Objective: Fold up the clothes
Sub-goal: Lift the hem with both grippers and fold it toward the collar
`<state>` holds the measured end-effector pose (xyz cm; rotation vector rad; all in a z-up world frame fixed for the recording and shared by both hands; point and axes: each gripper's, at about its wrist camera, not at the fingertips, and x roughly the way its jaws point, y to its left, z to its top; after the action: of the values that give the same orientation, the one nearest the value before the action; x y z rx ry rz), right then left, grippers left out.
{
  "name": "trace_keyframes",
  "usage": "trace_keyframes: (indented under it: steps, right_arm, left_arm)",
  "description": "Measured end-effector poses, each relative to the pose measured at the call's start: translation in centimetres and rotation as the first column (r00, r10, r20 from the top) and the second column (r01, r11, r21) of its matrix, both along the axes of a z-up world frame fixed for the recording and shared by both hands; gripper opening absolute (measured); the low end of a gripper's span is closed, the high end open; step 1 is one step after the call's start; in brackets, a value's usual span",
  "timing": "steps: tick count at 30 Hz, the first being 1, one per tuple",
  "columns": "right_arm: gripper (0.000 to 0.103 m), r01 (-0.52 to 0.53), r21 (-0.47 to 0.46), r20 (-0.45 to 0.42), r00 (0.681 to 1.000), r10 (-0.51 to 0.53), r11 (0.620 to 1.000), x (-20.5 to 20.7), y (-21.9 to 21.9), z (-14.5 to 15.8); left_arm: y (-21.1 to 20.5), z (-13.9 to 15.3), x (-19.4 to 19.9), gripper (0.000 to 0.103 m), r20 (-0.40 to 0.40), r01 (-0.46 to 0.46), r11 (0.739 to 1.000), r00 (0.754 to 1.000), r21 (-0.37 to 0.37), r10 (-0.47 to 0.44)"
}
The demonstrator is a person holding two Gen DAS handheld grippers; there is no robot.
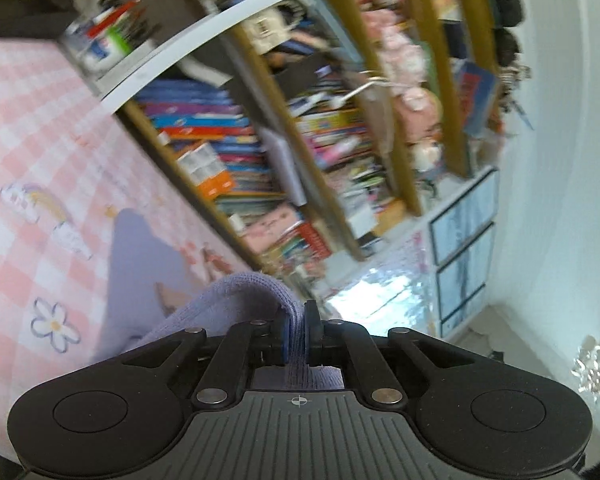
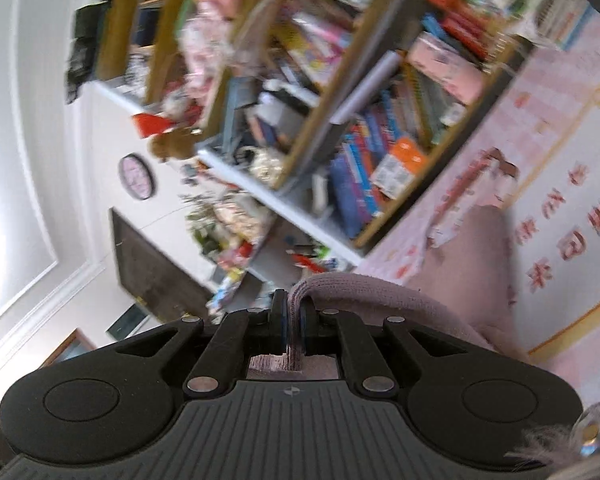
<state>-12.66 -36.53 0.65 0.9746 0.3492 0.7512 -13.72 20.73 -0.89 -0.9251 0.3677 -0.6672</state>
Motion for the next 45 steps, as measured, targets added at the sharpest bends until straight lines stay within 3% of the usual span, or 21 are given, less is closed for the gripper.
trace_keyframes:
  steps: [5, 32, 38, 45]
  right_arm:
    - [0.005, 0.0, 0.022, -0.062, 0.998, 0.001, 1.0, 0.6, 0.0, -2.1]
    - [0.006, -0.007, 0.015, -0.014, 1.0, 0.007, 1.0, 0.0, -0.1, -1.3]
    - [0.006, 0.061, -0.053, 0.001, 0.998, -0.061, 0.997, 2.4, 0.5, 0.9]
    - [0.006, 0.116, -0.082, -0.023, 0.993, -0.118, 0.99, 6.7, 0.9, 1.6]
  left_arm:
    - [0.2, -0.9, 0.1, 0.005, -0.029, 0.0, 1.0, 1.0, 0.002, 0.0]
    - [0.2, 0.1, 0.0, 0.005, 0.01, 0.014, 1.0, 1.0, 0.009, -0.014]
    - [-0.5, 2.1, 3.0, 0.005, 0.07, -0.011, 0.997, 0.998, 0.073, 0.006]
    - [-1.1, 1.4, 8.1, 0.005, 0.05, -0.051, 0.998, 0.998, 0.035, 0.049]
